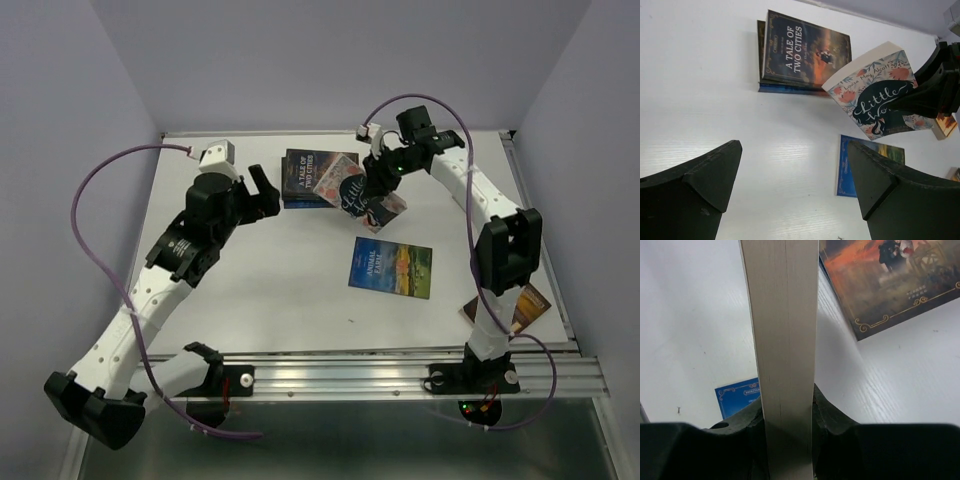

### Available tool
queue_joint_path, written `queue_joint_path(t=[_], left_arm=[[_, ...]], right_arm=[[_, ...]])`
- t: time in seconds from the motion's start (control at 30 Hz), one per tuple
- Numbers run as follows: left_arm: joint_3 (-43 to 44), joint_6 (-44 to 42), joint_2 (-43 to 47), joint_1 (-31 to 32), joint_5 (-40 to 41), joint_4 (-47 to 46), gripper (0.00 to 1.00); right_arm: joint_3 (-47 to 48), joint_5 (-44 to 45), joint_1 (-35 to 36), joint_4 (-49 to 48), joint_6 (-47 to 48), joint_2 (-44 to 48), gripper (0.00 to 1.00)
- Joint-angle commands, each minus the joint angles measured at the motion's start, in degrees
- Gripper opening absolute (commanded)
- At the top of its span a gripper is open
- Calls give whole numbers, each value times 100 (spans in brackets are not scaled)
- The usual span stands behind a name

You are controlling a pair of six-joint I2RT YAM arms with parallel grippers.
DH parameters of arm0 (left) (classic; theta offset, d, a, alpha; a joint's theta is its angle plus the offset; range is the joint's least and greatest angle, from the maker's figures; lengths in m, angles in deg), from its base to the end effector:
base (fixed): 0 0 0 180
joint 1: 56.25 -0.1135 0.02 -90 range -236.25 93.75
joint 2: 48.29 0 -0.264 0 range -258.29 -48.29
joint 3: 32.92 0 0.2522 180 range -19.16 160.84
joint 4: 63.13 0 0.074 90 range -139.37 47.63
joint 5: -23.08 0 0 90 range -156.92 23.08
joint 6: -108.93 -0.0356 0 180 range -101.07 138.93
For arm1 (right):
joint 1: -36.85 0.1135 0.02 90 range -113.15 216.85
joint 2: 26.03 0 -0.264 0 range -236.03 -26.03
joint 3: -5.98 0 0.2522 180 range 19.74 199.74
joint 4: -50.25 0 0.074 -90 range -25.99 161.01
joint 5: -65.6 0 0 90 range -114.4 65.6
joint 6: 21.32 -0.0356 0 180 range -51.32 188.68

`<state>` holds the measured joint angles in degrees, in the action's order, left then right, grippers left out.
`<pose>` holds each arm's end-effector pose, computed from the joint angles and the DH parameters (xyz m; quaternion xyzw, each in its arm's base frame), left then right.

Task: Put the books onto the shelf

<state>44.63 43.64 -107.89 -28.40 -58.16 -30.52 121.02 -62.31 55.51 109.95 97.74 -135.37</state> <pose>0.2076 -0.1036 0.3913 -0.0250 0.7902 -0.2156 0.5731 0.3894 0.1546 0.3051 -0.4556 0.7820 0.2812 0.3191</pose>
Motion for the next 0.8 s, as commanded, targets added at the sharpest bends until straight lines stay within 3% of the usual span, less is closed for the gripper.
queue_joint_path(t=[0.0,0.1,0.23,0.57,0.77], left_arm=[[143,104,509,-87,733,303,99],[99,78,676,-96,715,338,99],[2,43,704,-105,593,286,99],[2,-89,159,-193,66,286,99],[-103,-98,-131,-289,-216,224,99]], right_arm=[[1655,-225,77,819,538,-490,1],[3032,-226,77,1494,925,-1298,1],[4012,38,278,1735,1356,-2029,2],[3864,47,525,461,1515,-2345,3],[4049,653,525,-391,1146,-2776,6]])
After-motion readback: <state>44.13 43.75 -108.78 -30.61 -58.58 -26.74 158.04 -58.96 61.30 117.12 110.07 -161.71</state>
